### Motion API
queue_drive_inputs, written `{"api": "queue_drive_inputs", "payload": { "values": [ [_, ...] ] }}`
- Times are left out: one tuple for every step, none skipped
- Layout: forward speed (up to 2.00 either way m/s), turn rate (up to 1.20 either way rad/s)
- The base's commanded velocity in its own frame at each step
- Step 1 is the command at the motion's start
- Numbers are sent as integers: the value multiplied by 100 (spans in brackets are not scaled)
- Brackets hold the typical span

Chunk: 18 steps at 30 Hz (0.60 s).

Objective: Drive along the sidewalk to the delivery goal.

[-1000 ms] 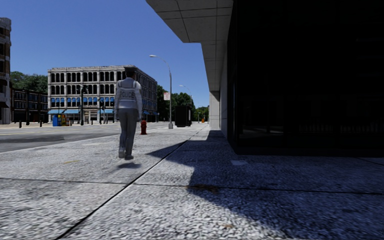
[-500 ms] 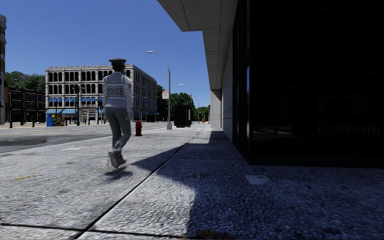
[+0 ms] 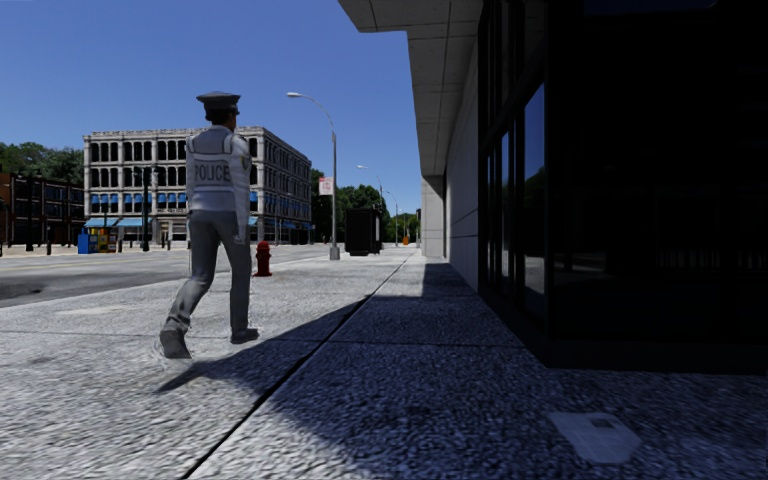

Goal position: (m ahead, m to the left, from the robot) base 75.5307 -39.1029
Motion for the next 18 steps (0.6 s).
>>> {"api": "queue_drive_inputs", "payload": {
  "values": [
    [200, -11],
    [200, -11],
    [200, -11],
    [200, -11],
    [200, -11],
    [200, -11],
    [200, -11],
    [200, -11],
    [200, -11],
    [200, -11],
    [200, -11],
    [200, -11],
    [200, -12],
    [200, -12],
    [200, -12],
    [200, -12],
    [200, -12],
    [200, -13]
  ]
}}
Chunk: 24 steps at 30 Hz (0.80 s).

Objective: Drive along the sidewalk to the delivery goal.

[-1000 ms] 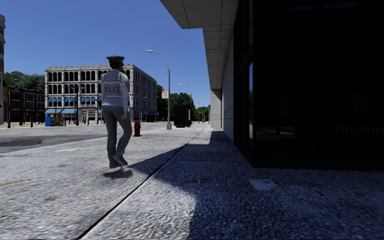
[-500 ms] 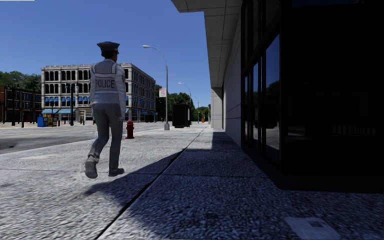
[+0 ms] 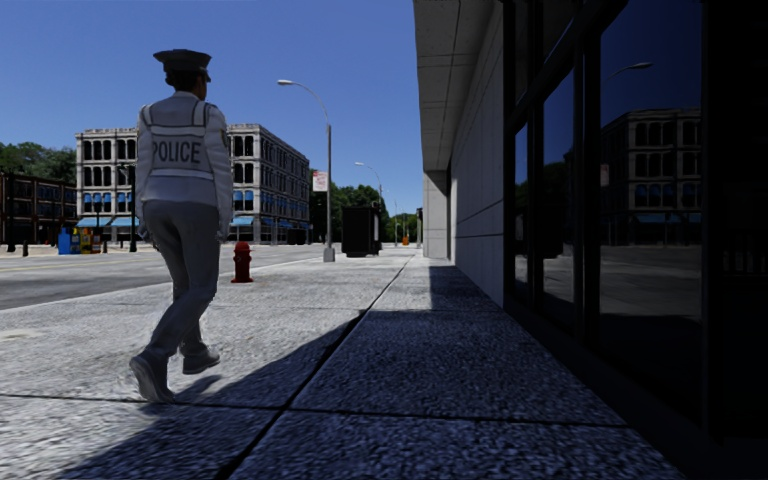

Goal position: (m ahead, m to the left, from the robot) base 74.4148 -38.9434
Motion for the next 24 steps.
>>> {"api": "queue_drive_inputs", "payload": {
  "values": [
    [200, -13],
    [200, -16],
    [200, -20],
    [200, -21],
    [200, -21],
    [200, -21],
    [200, -22],
    [200, -22],
    [200, -22],
    [200, -22],
    [200, -22],
    [200, -22],
    [200, -22],
    [200, -22],
    [200, -22],
    [200, -22],
    [200, -22],
    [200, -22],
    [200, -22],
    [200, -22],
    [200, -22],
    [200, -22],
    [200, -22],
    [200, -22]
  ]
}}
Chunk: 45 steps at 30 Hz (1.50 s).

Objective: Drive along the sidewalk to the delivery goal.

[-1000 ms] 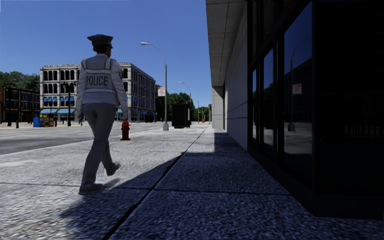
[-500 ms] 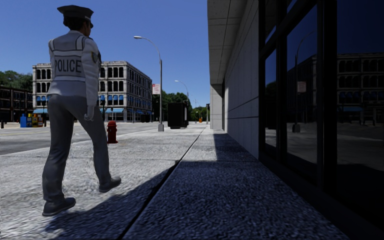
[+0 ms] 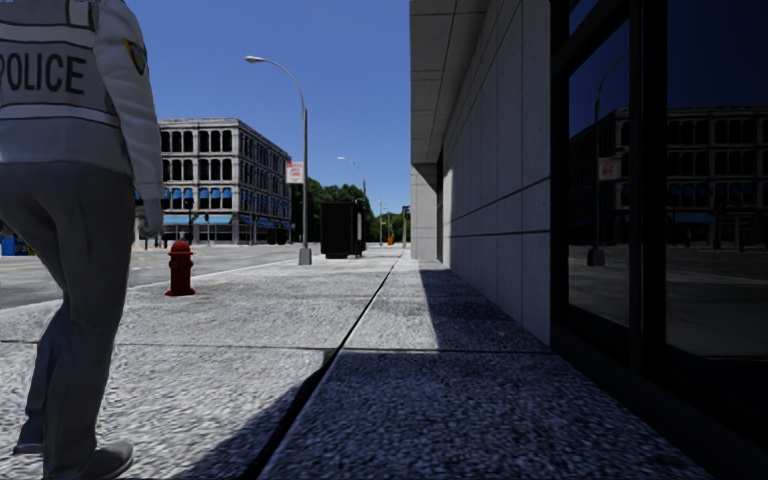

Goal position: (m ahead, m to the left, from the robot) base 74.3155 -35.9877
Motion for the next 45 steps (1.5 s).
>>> {"api": "queue_drive_inputs", "payload": {
  "values": [
    [200, -22],
    [200, -24],
    [200, -24],
    [200, -34],
    [200, -37],
    [200, -37],
    [200, -38],
    [200, -38],
    [200, -38],
    [200, -34],
    [200, -25],
    [200, -25],
    [200, -23],
    [200, -4],
    [200, 0],
    [200, 0],
    [200, 0],
    [200, 0],
    [200, 0],
    [200, 0],
    [200, 0],
    [200, 0],
    [200, 0],
    [200, 0],
    [200, 0],
    [200, 0],
    [200, 0],
    [200, 0],
    [200, 0],
    [200, 0],
    [200, 0],
    [200, 0],
    [200, 0],
    [200, 0],
    [200, 0],
    [200, 0],
    [200, 0],
    [200, 0],
    [200, 0],
    [200, 0],
    [200, 0],
    [200, 0],
    [200, 0],
    [200, 0],
    [200, 0]
  ]
}}
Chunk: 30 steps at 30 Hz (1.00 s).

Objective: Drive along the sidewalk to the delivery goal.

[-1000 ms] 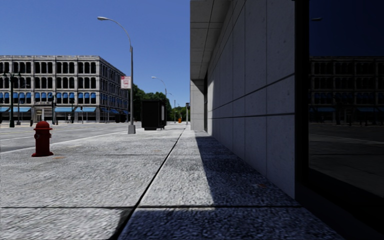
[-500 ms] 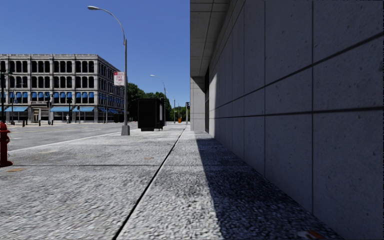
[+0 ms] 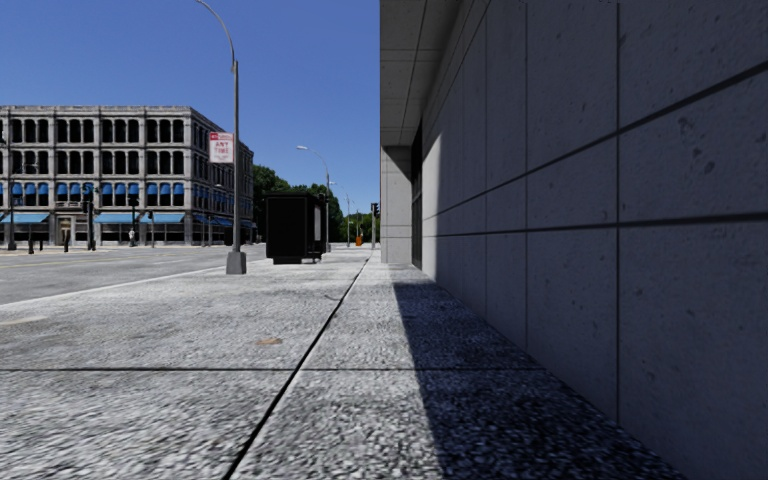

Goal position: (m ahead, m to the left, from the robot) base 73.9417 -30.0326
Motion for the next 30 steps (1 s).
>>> {"api": "queue_drive_inputs", "payload": {
  "values": [
    [200, 0],
    [200, 0],
    [200, 0],
    [200, 0],
    [200, 0],
    [200, 0],
    [200, 0],
    [200, 0],
    [200, 0],
    [200, 0],
    [200, 0],
    [200, 0],
    [200, 0],
    [200, 0],
    [200, 0],
    [200, 0],
    [200, 0],
    [200, 0],
    [200, 0],
    [200, 0],
    [200, 0],
    [200, 0],
    [200, 0],
    [200, 0],
    [200, 0],
    [200, 0],
    [200, 0],
    [200, 0],
    [200, 0],
    [200, 0]
  ]
}}
